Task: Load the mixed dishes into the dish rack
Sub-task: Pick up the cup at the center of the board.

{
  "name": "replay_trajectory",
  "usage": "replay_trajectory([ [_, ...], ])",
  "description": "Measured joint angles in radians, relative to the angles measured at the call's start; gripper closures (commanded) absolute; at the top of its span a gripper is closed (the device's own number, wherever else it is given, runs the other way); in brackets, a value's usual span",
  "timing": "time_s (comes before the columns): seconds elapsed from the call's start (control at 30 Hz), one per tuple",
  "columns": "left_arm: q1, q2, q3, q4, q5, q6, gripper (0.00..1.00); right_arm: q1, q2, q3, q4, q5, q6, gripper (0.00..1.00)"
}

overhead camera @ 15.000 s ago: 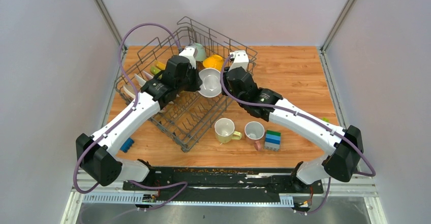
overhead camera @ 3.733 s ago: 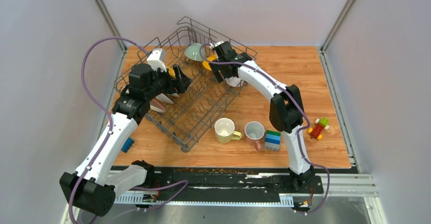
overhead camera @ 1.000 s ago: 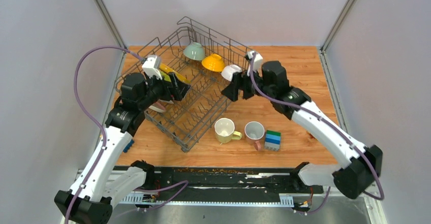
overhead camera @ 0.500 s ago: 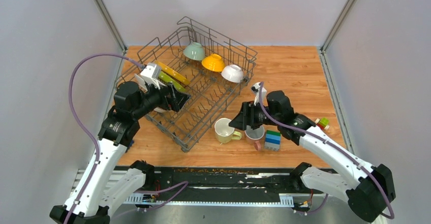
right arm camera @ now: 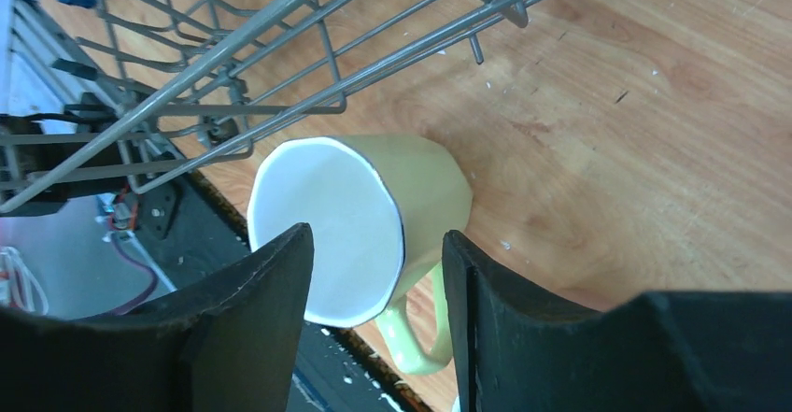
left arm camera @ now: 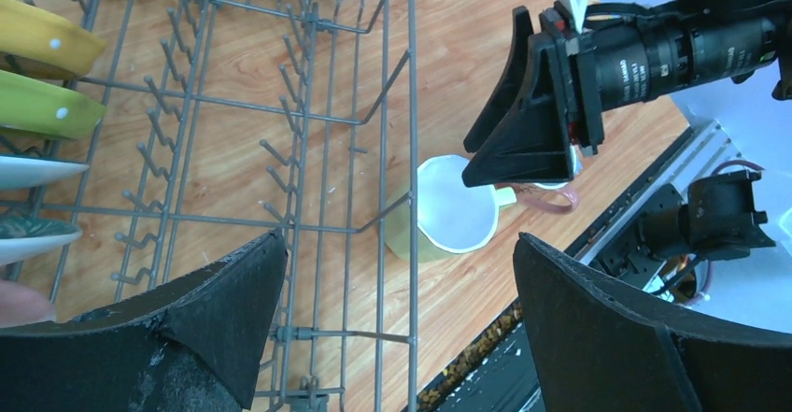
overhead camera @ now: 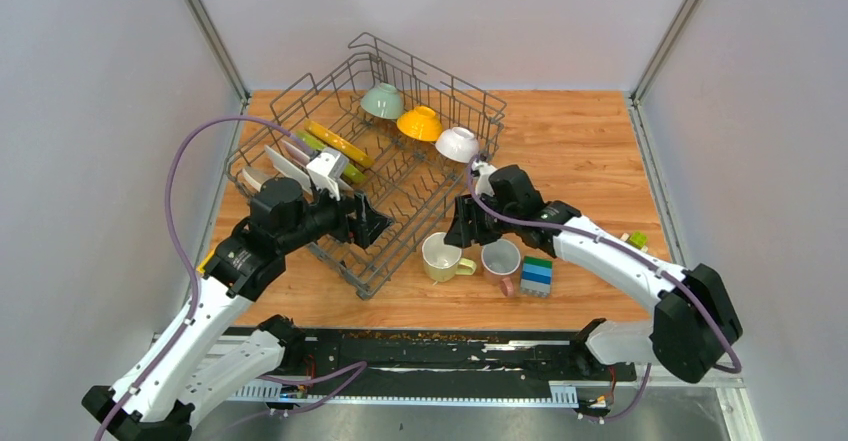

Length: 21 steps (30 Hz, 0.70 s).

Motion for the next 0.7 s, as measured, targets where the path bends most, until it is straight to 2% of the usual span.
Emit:
replay_trajectory([
  [0.23,-0.002,0.005,-0.004,0.004,-0.034,-0.003,0.02,0.065,0.127,0.068,-0.042,0.108,-0.069,0.54],
  [0.53,-0.003,0.002,-0.014,-0.004,-0.076,0.000,0.01,0.139,0.192,0.100,-0.076,0.234,-0.102,0.61],
  [0.7,-0.003,0.002,-0.014,-0.004,-0.089,0.001,0.01,0.171,0.194,0.101,-0.090,0.293,-0.107,0.76],
])
